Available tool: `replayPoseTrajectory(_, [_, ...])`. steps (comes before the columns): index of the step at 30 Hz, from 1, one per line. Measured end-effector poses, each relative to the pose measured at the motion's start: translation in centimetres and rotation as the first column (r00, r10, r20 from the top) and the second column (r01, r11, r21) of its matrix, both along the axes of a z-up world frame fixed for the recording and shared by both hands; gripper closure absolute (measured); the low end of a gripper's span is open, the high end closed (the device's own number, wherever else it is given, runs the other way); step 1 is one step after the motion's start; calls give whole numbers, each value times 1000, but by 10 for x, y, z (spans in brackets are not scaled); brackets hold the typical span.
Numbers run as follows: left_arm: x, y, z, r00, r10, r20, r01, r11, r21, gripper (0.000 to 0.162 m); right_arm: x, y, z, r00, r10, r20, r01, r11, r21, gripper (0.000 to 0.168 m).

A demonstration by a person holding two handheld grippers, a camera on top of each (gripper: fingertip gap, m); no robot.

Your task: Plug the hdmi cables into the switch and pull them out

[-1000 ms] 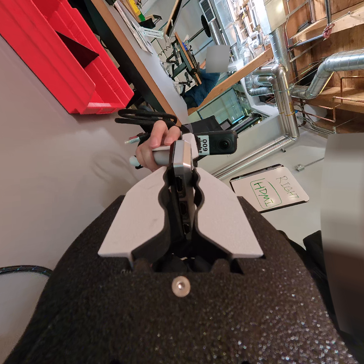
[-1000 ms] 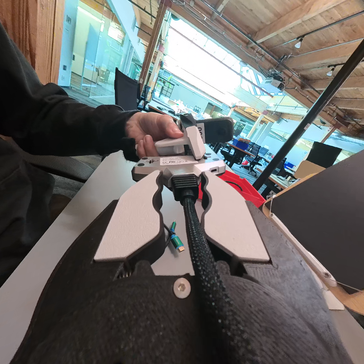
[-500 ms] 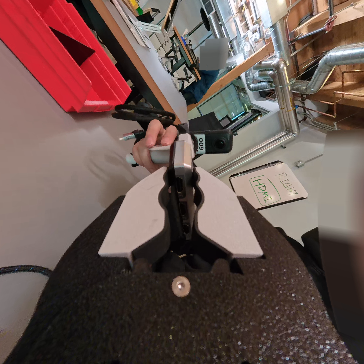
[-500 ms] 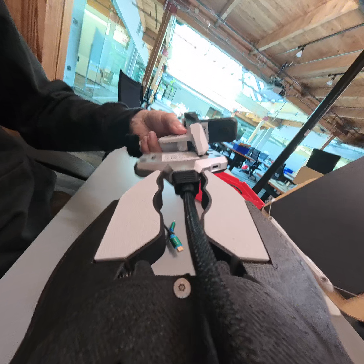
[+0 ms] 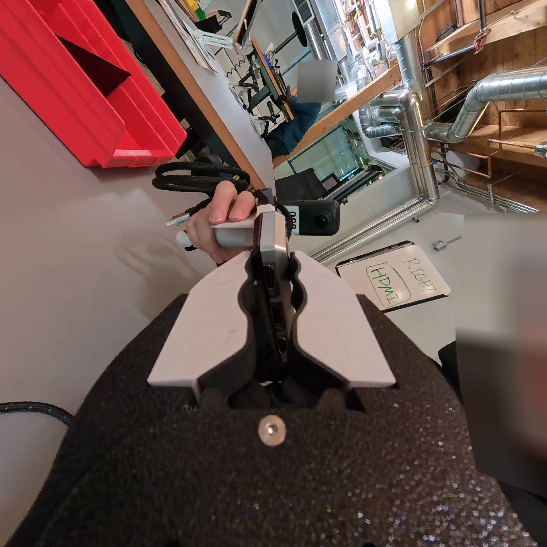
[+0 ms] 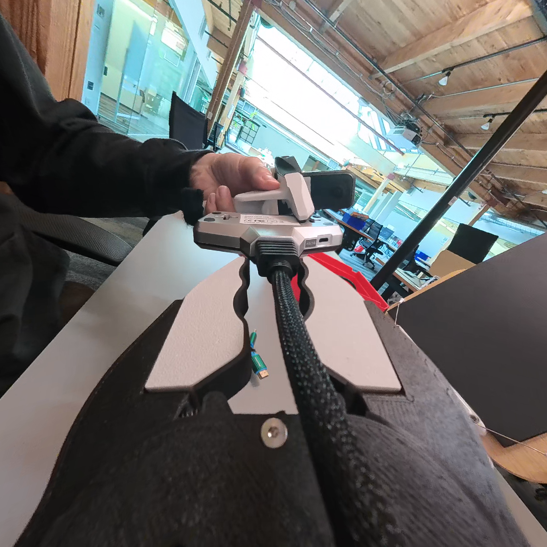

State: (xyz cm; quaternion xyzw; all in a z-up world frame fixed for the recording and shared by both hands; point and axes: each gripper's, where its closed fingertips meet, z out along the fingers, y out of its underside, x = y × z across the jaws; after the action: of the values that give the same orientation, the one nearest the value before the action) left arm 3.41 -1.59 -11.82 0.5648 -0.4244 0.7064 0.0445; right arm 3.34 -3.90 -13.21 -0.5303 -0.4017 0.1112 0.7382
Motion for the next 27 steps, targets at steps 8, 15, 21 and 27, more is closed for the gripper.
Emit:
replayPoseTrajectory(8, [-1, -1, -2, 1000, -6, -8, 6, 1000, 12, 141, -4, -12, 18, 992, 81, -95, -77, 996, 53, 126])
replayPoseTrajectory(15, [1, -2, -6, 1000, -9, -21, 10, 1000, 14, 141, 2, -8, 10, 999, 27, -41, -26, 999, 28, 127])
replayPoseTrajectory(21, [1, -2, -7, 1000, -11, -25, 12, 1000, 14, 142, 1, -9, 7, 998, 50, -38, -50, 999, 5, 134])
replayPoseTrajectory(27, [-1, 0, -9, 1000, -12, -26, 12, 1000, -6, 141, -1, -5, -2, 999, 37, -4, -37, 998, -41, 131])
